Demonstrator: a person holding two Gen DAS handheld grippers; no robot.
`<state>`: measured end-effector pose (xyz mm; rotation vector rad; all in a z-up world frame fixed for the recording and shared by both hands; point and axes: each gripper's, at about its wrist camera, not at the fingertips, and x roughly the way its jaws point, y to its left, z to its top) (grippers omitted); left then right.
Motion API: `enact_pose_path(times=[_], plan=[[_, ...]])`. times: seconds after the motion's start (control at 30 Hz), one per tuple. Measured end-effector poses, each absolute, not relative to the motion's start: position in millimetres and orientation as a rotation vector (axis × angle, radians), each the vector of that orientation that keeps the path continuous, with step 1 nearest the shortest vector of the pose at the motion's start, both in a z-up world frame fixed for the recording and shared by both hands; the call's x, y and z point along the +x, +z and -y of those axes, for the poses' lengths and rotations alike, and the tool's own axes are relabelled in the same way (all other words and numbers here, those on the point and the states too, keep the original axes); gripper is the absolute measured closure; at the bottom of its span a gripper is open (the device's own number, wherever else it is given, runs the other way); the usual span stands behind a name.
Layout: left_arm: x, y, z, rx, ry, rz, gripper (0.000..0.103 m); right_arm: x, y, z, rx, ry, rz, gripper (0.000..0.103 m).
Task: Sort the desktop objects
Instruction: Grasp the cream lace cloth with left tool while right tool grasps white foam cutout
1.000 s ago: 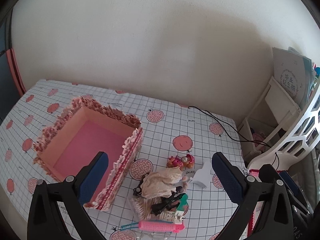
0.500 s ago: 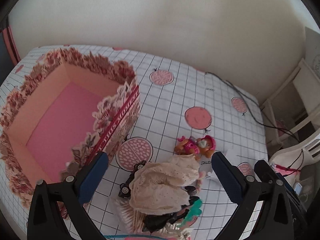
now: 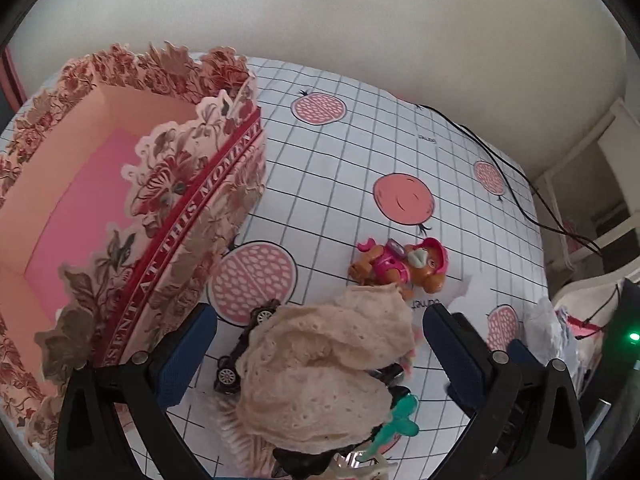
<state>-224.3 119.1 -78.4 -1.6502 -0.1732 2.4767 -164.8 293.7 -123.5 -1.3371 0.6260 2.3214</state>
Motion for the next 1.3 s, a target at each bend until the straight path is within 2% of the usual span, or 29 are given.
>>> enact_pose_path(times=[0.37,0.57,0.77,0.83,0.97,1.23,1.3], plan=[[-227,-92,-121,-1.691,2.4,0.185,0.001,-168,-138,-295,-1.296,2.298,-0.637,0.0],[-228,-102,-121,-1.737,2.395,0.17,0.001,-171,-143,-284,-1.297,2.277,-0.52,0.0],[-225,-107,-119,-1.757,2.39,0.175,0.007,-173,-148,-274,-1.302,2.268,-0.421,0.0],[-225,-107,-119,-1.755,2.387,0.18,0.014,-172,-148,-275,-1.296,2.265,-0.427,0.002],[-224,-106,-120,-1.745,2.399,0.163,0.018,-169,-146,-276,-1.278,2.259,-0.427,0.01],[-220,-105,-126,-1.718,2.451,0.082,0.041,-166,-141,-276,-1.265,2.263,-0.427,0.03],[-219,-105,-126,-1.713,2.457,0.069,0.046,-165,-140,-276,-1.261,2.266,-0.426,0.039]])
